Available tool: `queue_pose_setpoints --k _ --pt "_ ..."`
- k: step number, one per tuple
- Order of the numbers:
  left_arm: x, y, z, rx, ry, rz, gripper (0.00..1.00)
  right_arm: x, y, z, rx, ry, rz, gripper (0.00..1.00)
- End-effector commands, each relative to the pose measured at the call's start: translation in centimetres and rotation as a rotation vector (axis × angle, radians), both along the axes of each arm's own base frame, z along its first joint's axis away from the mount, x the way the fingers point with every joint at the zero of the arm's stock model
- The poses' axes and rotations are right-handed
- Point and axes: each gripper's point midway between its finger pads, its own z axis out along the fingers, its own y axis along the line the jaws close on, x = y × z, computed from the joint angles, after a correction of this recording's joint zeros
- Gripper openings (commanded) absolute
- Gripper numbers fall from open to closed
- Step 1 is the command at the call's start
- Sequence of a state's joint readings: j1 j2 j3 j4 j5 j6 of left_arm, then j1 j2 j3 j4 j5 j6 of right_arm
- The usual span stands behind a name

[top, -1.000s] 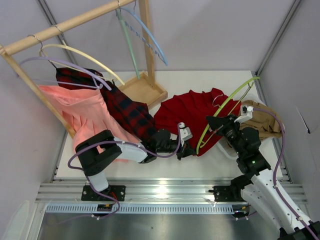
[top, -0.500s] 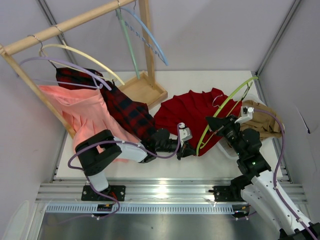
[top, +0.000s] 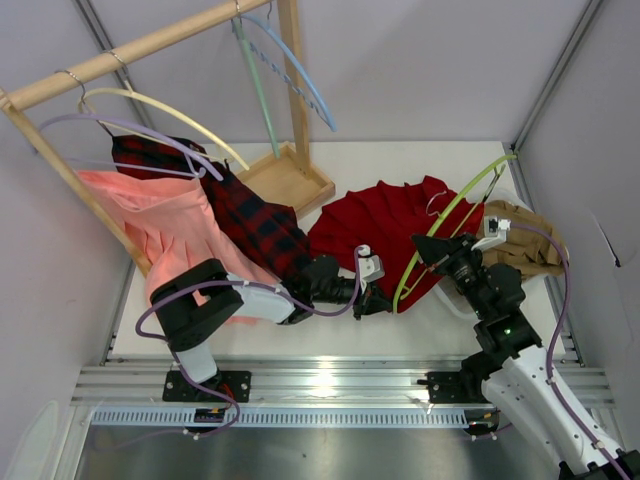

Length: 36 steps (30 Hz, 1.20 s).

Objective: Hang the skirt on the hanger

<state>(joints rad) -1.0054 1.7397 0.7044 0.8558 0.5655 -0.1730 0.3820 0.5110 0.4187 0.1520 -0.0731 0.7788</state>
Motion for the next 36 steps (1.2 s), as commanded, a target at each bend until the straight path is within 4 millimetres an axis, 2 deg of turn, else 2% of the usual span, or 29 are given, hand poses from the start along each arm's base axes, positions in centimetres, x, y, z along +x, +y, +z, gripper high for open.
queue_pose_setpoints --k 1,11,17,19,25,32,36 --pt "-1.3 -1.2 7.3 -0.205 -0.134 -0.116 0.00 0.1 -0.2 2.2 0.012 -0.108 -0.012 0.00" --pt "-1.4 -1.6 8.9 -0.236 -0.145 -0.140 0.00 -0.3 -0.1 2.2 0.022 -0.139 -0.002 0.00" --pt "-1.4 -2.1 8.8 -0.240 -0.117 -0.153 0.00 -0.7 -0.6 2.7 0.023 -0.166 -0.016 0.00" --pt "-1.1 -2.2 8.6 -0.229 -0.114 -0.137 0.00 -0.7 -0.8 2.6 0.027 -0.162 -0.026 0.00" --pt "0.2 -3.3 6.5 -0.144 -0.066 -0.100 0.00 -1.1 -0.9 3.9 0.049 -0.180 -0.025 0.00" --pt "2.1 -3.4 6.3 -0.138 0.013 -0.053 0.00 -1.3 -0.7 4.3 0.084 -0.164 -0.010 0.00" --pt "1.6 -3.4 6.2 -0.128 0.064 -0.089 0.00 -1.4 -0.7 4.3 0.101 -0.157 -0.008 0.00"
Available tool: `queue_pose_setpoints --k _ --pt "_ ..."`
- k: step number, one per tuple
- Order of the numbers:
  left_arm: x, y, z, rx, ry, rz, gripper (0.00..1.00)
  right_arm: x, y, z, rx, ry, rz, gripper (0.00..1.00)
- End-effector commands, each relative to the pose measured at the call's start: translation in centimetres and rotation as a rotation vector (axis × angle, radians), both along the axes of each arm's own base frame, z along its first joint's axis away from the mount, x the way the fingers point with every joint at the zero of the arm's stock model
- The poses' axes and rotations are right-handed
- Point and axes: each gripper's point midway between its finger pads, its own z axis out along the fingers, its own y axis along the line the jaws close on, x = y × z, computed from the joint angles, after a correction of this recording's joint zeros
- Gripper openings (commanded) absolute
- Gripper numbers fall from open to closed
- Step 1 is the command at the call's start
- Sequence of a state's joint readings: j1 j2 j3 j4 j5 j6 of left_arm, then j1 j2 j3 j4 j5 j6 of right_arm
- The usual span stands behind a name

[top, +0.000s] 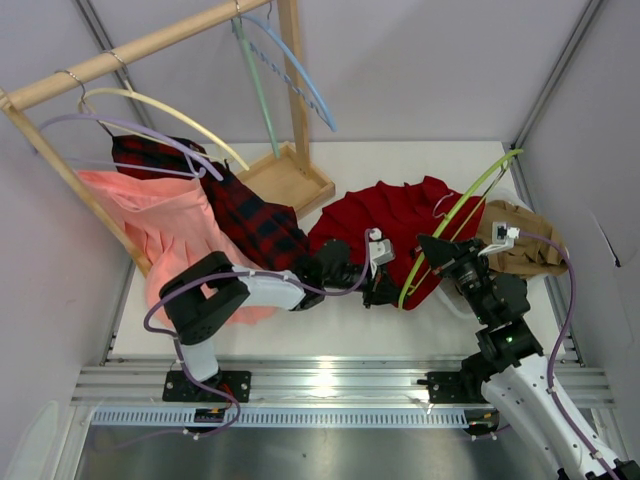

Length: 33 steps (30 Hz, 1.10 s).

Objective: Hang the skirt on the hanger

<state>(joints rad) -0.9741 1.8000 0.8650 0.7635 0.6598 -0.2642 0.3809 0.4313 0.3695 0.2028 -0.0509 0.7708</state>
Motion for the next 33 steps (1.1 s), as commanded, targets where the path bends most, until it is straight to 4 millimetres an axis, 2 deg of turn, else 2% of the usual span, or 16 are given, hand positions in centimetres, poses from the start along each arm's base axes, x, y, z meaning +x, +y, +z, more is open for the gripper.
queue_pose_setpoints --k 1,4,6,11,22,25,33 --pt "0.3 -1.2 4.3 -0.120 -0.030 -0.039 0.00 -0.6 0.1 3.5 0.087 -0.076 0.019 0.00" --pt "0.9 -1.5 4.1 -0.096 -0.017 -0.012 0.00 -0.7 0.1 3.6 0.109 -0.069 0.022 0.00" --pt "1.3 -1.4 2.9 -0.050 0.010 0.010 0.00 -0.7 0.1 3.7 0.118 -0.069 0.020 0.00" --pt "1.8 -1.6 2.1 0.004 0.052 0.038 0.00 -0.8 0.0 3.9 0.122 -0.069 0.017 0.00" --pt "2.0 -0.4 0.7 0.100 0.118 0.116 0.00 -0.9 -0.4 3.9 0.131 -0.071 0.001 0.00" --pt "2.3 -0.3 0.8 0.101 0.117 0.132 0.00 -0.9 -0.3 3.9 0.132 -0.070 0.006 0.00" --pt "1.4 0.0 2.9 0.045 0.091 0.094 0.00 -0.6 -0.5 2.3 0.064 -0.045 -0.014 0.00"
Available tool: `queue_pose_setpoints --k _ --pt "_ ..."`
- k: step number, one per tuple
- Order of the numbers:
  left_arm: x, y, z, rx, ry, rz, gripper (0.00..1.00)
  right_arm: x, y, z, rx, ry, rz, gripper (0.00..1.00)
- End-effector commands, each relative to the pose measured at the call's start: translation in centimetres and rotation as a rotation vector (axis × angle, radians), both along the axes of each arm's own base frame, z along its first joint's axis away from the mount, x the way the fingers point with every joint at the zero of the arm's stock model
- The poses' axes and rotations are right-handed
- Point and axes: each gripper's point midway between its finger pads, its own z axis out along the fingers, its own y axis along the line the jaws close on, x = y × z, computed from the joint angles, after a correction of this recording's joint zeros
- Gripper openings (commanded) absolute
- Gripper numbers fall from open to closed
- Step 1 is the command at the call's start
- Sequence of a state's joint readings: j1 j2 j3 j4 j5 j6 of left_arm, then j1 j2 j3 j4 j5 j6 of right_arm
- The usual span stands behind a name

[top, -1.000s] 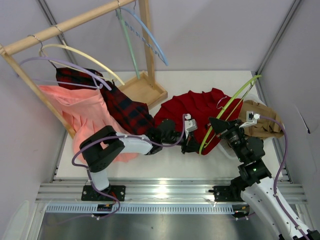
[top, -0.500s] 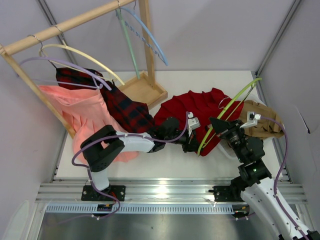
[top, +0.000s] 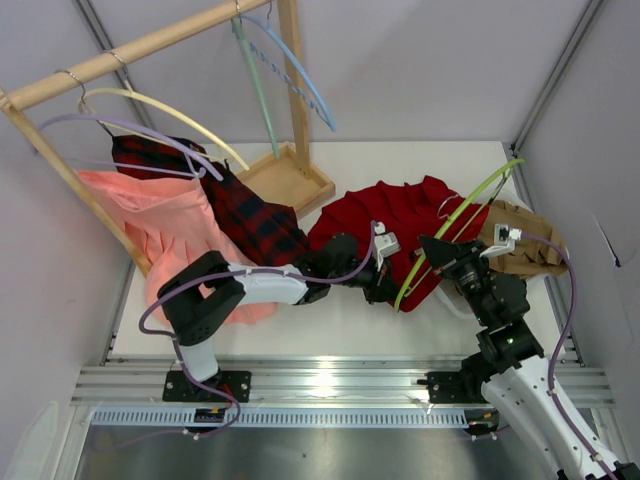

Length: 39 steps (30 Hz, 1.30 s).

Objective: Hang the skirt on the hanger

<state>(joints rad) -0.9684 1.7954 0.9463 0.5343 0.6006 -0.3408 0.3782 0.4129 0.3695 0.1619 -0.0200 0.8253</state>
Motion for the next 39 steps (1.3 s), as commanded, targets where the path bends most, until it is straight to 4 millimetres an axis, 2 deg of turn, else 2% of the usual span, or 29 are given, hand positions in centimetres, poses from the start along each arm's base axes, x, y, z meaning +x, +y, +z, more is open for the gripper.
queue_pose_setpoints --k 1,9,11,16,22,24,25,32,34,35,39 --pt "0.4 0.1 3.9 -0.076 -0.055 0.016 0.00 -0.6 0.0 2.6 0.019 -0.091 0.010 0.00" --pt "0.5 -0.1 5.1 -0.082 -0.067 0.007 0.00 -0.7 0.5 2.5 0.032 -0.096 0.035 0.00" --pt "0.5 -0.2 4.4 -0.052 -0.045 0.004 0.00 -0.7 0.5 2.7 0.037 -0.100 0.036 0.00" --pt "0.8 -0.4 4.1 -0.034 -0.023 0.016 0.00 -1.0 0.6 3.1 0.094 -0.095 0.049 0.00" --pt "0.0 0.0 6.9 -0.068 -0.003 0.006 0.00 -0.7 0.6 1.9 0.085 -0.084 0.041 0.00" --pt "-0.1 0.3 6.8 -0.042 0.018 0.014 0.01 -0.9 0.8 2.2 0.089 -0.097 0.051 0.00" --pt "0.0 0.1 7.6 -0.050 0.018 0.011 0.01 -0.9 0.9 2.2 0.084 -0.103 0.054 0.00" --pt "-0.6 0.1 8.7 -0.054 0.056 -0.007 0.02 -1.1 0.9 1.9 0.068 -0.110 0.049 0.00" --pt "-0.4 0.0 8.2 -0.026 0.092 0.010 0.02 -1.1 0.7 1.9 0.074 -0.116 0.040 0.00" --pt "-0.3 -0.3 8.7 -0.028 0.105 0.012 0.03 -1.2 0.6 2.0 0.090 -0.116 0.038 0.00" --pt "-0.5 -0.9 8.5 -0.065 0.178 0.016 0.03 -1.2 0.1 2.1 0.172 -0.112 0.012 0.00"
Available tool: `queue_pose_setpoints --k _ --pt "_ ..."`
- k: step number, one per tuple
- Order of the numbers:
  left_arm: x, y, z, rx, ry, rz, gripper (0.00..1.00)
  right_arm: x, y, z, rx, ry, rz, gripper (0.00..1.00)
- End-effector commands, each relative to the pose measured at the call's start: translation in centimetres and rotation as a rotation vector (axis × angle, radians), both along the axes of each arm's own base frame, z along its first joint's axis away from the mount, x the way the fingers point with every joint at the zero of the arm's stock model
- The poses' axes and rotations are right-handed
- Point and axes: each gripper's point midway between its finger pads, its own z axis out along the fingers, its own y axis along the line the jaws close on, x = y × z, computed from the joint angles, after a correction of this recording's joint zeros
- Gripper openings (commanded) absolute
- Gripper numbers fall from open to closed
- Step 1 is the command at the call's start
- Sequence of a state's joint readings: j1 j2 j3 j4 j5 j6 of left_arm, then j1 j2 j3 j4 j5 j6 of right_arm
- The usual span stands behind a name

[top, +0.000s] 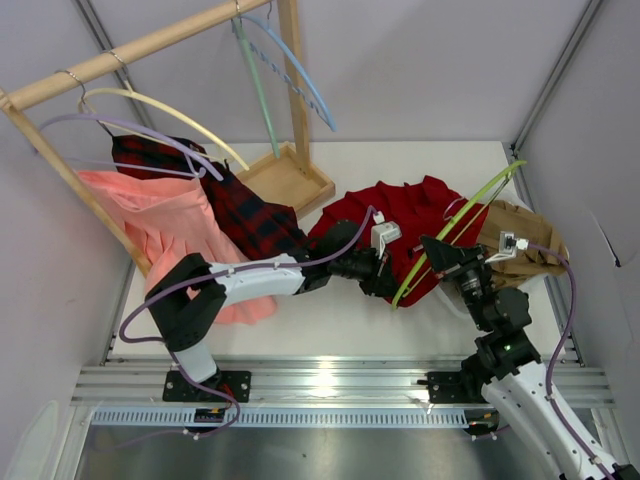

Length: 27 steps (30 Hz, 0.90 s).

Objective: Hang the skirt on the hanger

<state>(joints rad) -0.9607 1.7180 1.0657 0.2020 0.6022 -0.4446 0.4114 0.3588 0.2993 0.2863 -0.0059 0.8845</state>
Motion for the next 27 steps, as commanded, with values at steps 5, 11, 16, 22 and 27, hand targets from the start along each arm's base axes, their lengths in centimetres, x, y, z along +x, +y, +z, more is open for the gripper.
queue_pose_setpoints --k 5,11,16,22,27 --pt "0.3 -2.0 6.7 -0.234 0.022 0.030 0.07 -0.1 -0.9 0.7 0.138 -0.026 -0.038 0.00" --pt "0.5 -2.0 7.2 -0.243 -0.016 0.061 0.12 0.1 -0.9 0.9 0.185 -0.027 -0.040 0.00" --pt "0.2 -1.8 6.8 -0.215 -0.047 0.031 0.30 0.0 0.5 1.4 0.155 -0.041 0.029 0.00" --pt "2.2 -1.1 5.3 -0.074 -0.118 0.104 0.43 -0.6 1.3 2.3 0.149 -0.060 0.081 0.00" --pt "2.4 -0.6 6.0 -0.094 -0.143 0.124 0.44 -0.7 1.0 3.0 0.134 -0.078 0.064 0.00"
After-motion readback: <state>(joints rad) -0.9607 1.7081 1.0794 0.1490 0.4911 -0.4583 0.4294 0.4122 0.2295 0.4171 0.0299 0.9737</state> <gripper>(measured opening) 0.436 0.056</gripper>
